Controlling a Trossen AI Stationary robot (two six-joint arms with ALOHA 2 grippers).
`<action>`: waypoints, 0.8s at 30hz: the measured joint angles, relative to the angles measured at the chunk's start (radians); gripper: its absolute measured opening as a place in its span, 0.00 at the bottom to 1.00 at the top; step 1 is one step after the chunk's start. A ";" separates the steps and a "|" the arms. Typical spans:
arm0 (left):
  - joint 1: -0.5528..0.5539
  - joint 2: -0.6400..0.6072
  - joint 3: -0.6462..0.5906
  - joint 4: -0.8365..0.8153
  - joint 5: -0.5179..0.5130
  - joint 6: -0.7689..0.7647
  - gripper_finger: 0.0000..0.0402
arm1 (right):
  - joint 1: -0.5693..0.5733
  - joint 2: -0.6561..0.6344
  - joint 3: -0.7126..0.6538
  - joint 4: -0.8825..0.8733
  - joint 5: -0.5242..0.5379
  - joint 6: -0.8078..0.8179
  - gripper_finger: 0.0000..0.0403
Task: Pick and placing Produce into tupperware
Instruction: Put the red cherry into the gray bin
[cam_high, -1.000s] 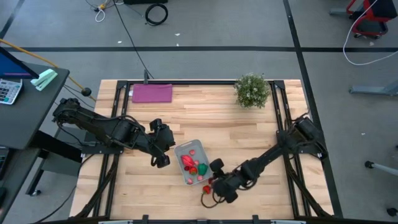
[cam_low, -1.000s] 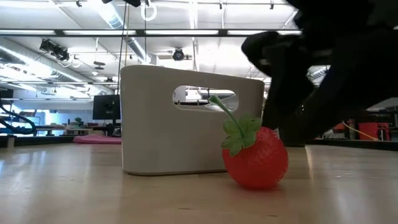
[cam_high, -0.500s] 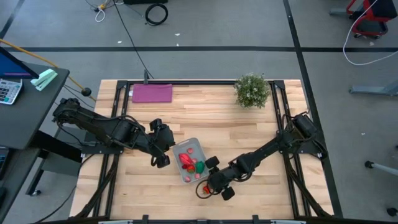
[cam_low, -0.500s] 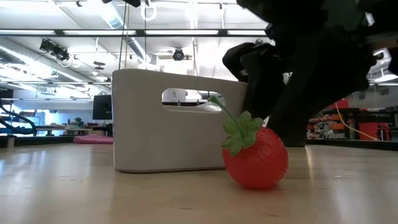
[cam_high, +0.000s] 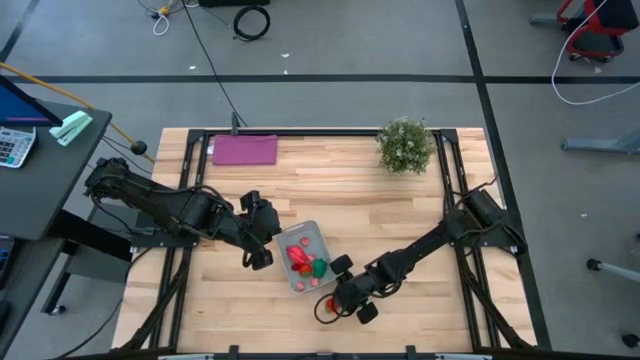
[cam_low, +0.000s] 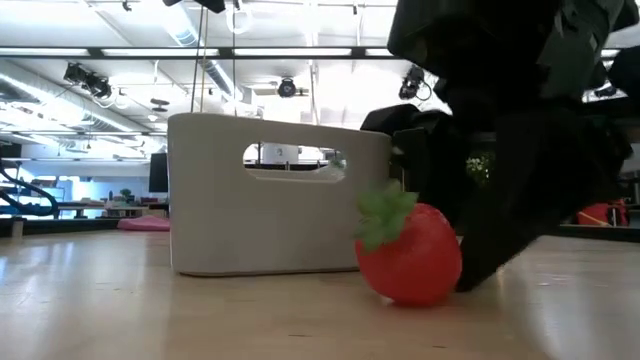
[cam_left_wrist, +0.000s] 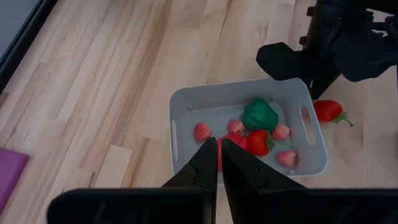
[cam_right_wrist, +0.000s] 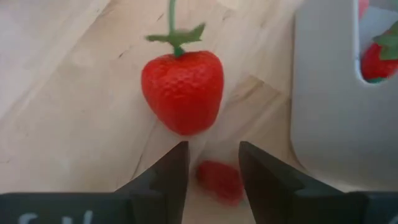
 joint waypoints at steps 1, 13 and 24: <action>0.000 0.000 0.000 0.000 0.000 0.000 0.07 | 0.000 0.000 0.001 -0.001 0.002 0.001 0.37; 0.000 0.000 0.000 0.000 0.000 0.000 0.04 | -0.010 -0.001 0.001 -0.036 0.028 0.038 0.28; 0.000 0.000 0.000 0.000 0.000 -0.001 0.05 | -0.012 -0.014 0.001 -0.091 0.039 0.095 0.35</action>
